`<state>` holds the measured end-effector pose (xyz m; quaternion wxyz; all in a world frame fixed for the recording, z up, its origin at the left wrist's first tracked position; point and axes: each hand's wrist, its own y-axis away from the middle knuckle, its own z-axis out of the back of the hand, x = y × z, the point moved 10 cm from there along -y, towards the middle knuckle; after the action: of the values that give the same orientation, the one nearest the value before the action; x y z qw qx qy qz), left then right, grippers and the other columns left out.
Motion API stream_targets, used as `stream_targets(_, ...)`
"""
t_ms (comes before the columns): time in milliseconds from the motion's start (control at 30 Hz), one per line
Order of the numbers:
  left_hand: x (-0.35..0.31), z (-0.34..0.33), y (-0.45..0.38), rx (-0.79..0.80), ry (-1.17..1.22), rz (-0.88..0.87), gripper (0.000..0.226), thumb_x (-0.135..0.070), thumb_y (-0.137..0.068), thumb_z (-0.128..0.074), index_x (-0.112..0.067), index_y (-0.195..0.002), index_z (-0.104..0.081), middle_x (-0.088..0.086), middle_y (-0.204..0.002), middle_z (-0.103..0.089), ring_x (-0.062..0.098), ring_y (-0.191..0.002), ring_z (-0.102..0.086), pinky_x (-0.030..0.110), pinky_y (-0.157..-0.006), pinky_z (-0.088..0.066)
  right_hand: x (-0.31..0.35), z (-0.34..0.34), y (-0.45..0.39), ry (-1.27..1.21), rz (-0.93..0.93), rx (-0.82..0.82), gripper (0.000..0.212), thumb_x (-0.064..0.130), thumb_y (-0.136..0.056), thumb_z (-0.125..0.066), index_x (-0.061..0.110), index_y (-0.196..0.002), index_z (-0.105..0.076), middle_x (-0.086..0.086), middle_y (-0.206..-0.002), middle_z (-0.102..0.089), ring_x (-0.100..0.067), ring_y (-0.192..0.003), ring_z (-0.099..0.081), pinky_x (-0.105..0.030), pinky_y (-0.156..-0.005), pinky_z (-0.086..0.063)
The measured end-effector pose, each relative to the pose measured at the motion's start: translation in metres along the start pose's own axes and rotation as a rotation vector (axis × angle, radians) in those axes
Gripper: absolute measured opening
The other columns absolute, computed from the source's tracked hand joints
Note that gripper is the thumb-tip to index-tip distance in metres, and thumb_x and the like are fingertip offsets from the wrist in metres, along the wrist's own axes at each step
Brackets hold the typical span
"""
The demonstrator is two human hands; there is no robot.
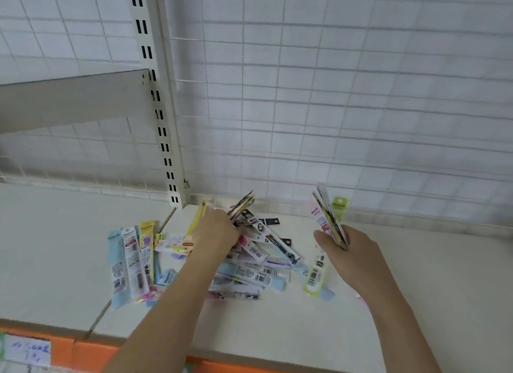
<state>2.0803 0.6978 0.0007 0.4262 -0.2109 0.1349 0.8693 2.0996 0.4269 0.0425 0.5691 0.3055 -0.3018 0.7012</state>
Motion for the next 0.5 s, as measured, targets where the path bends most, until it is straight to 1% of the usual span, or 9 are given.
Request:
stream_targets(100,-0.002,-0.009,-0.005,0.043,-0.039,0.017,0.042,-0.031,-0.071,-0.079,-0.002,-0.096,-0.063,0.006,-0.083,-0.059,0.029,-0.091,-0.063,0.029,-0.063,-0.045,-0.013,-0.002,0.006,0.015,-0.034,0.024,0.020,0.026,-0.082,-0.068,0.012,-0.075,-0.055,0.001,-0.069,-0.060,-0.012,-0.062,-0.054,-0.021,-0.053,-0.037)
stream_targets(133,-0.002,-0.009,-0.007,0.050,-0.028,0.019,0.035,-0.024,-0.070,-0.078,-0.002,-0.093,-0.063,0.006,-0.079,-0.059,0.029,-0.087,-0.063,0.029,-0.061,-0.045,-0.018,-0.004,0.006,0.036,-0.048,0.034,0.017,0.021,-0.082,-0.067,0.012,-0.077,-0.053,0.001,-0.069,-0.059,-0.014,-0.061,-0.055,-0.021,-0.052,-0.037)
stream_targets(200,-0.004,-0.006,-0.009,0.041,0.002,0.018,0.021,-0.014,-0.074,-0.073,-0.004,-0.083,-0.057,0.002,-0.067,-0.050,0.026,-0.077,-0.058,0.028,-0.057,-0.044,-0.028,-0.006,0.007,0.046,-0.075,0.060,0.013,0.015,-0.082,-0.063,0.014,-0.085,-0.050,-0.003,-0.075,-0.060,-0.022,-0.065,-0.058,-0.024,-0.053,-0.038)
stream_targets(233,-0.005,-0.004,-0.010,0.030,0.012,0.013,0.020,-0.011,-0.077,-0.070,-0.005,-0.081,-0.052,0.002,-0.065,-0.046,0.025,-0.074,-0.054,0.026,-0.053,-0.041,-0.031,-0.007,0.007,0.031,-0.085,0.075,0.018,0.014,-0.082,-0.062,0.018,-0.093,-0.048,-0.004,-0.080,-0.062,-0.024,-0.069,-0.060,-0.025,-0.054,-0.039)
stream_targets(300,-0.004,0.001,-0.010,0.002,0.052,0.022,0.022,-0.008,-0.079,-0.068,-0.005,-0.080,-0.046,0.002,-0.064,-0.043,0.023,-0.071,-0.051,0.023,-0.044,-0.033,-0.036,-0.009,0.007,0.002,-0.092,0.105,0.036,0.014,-0.083,-0.060,0.024,-0.113,-0.042,-0.003,-0.090,-0.064,-0.024,-0.079,-0.063,-0.027,-0.059,-0.043)
stream_targets(367,-0.002,0.004,-0.009,0.004,0.104,0.052,0.020,-0.008,-0.080,-0.065,-0.004,-0.080,-0.045,0.003,-0.062,-0.042,0.021,-0.063,-0.048,0.023,-0.043,-0.031,-0.041,-0.011,0.004,0.001,-0.090,0.132,0.050,0.014,-0.085,-0.057,0.025,-0.129,-0.037,-0.001,-0.098,-0.066,-0.024,-0.087,-0.063,-0.031,-0.068,-0.044)
stream_targets(400,-0.001,0.004,-0.007,0.017,0.127,0.066,0.020,-0.008,-0.081,-0.064,-0.004,-0.077,-0.045,0.003,-0.061,-0.041,0.018,-0.058,-0.045,0.023,-0.043,-0.030,-0.042,-0.010,0.002,0.019,-0.083,0.139,0.047,0.015,-0.085,-0.054,0.024,-0.129,-0.040,-0.001,-0.099,-0.066,-0.024,-0.090,-0.062,-0.032,-0.071,-0.044)
stream_targets(467,0.001,0.005,-0.003,0.049,0.195,0.092,0.023,-0.009,-0.083,-0.060,-0.004,-0.070,-0.042,0.004,-0.060,-0.039,0.016,-0.053,-0.039,0.024,-0.044,-0.030,-0.041,-0.007,-0.002,0.064,-0.053,0.131,0.021,0.016,-0.086,-0.050,0.018,-0.107,-0.051,-0.004,-0.091,-0.067,-0.025,-0.086,-0.062,-0.034,-0.072,-0.046)
stream_targets(500,0.002,0.007,-0.001,0.062,0.240,0.110,0.023,-0.008,-0.084,-0.057,-0.004,-0.069,-0.040,0.006,-0.060,-0.040,0.017,-0.053,-0.040,0.024,-0.046,-0.030,-0.039,-0.005,-0.004,0.070,-0.041,0.120,0.008,0.019,-0.087,-0.049,0.017,-0.094,-0.051,-0.005,-0.083,-0.067,-0.026,-0.080,-0.062,-0.033,-0.069,-0.046)
